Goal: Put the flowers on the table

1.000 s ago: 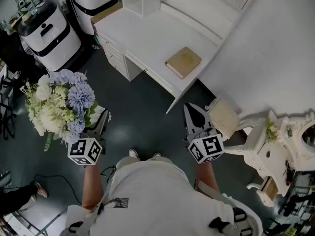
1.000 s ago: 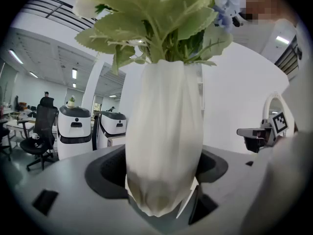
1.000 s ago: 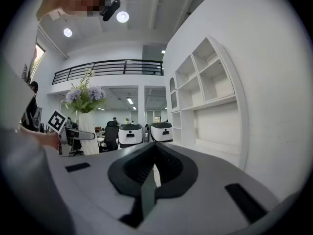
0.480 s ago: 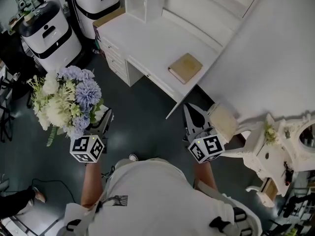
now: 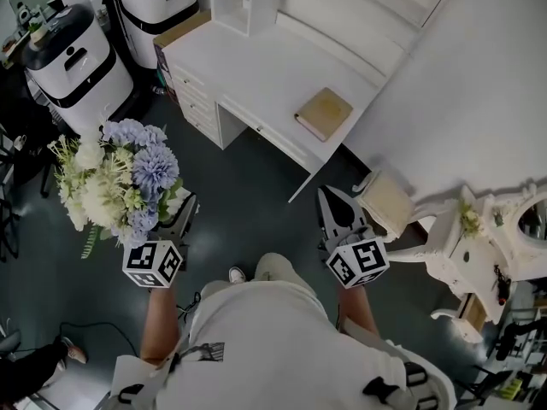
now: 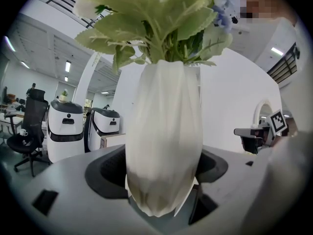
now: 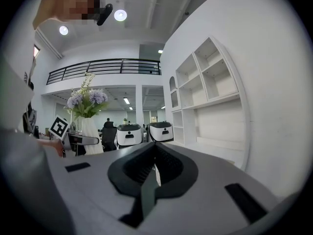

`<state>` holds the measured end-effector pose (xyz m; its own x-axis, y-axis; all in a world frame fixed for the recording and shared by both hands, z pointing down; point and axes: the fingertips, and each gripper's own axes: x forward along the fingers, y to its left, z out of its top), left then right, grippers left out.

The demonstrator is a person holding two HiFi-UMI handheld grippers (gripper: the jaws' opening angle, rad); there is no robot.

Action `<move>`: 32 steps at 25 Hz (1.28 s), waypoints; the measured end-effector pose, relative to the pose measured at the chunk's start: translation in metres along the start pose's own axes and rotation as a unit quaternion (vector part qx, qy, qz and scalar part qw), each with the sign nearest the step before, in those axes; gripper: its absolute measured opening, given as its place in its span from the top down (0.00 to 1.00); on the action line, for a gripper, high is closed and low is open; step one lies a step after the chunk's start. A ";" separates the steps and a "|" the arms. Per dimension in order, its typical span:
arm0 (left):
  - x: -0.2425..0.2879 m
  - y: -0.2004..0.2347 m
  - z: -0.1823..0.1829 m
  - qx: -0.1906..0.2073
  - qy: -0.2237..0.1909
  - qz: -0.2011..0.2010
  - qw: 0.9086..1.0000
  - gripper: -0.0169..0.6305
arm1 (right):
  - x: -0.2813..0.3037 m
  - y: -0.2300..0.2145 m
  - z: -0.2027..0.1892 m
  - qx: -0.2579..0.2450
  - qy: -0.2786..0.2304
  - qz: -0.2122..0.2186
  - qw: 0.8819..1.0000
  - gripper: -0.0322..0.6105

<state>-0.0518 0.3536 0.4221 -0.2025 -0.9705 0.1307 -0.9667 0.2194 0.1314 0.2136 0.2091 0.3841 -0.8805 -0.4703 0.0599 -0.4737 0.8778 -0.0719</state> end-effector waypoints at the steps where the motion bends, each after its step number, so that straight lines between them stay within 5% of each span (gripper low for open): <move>1: -0.001 0.007 -0.001 -0.001 0.001 -0.003 1.000 0.38 | 0.002 0.006 -0.003 0.001 0.007 -0.002 1.000 0.94; 13: 0.057 0.021 -0.006 -0.016 0.010 -0.042 0.999 0.38 | 0.058 -0.015 -0.021 0.015 0.036 -0.010 0.999 0.94; 32: 0.317 -0.004 0.072 0.014 -0.015 -0.045 0.999 0.38 | 0.264 -0.214 0.021 0.036 0.007 0.040 0.999 0.94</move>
<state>-0.1234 0.0379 0.3924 -0.1197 -0.9887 0.0901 -0.9851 0.1296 0.1128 0.0822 -0.1043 0.3944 -0.9154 -0.3974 0.0648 -0.4026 0.9032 -0.1486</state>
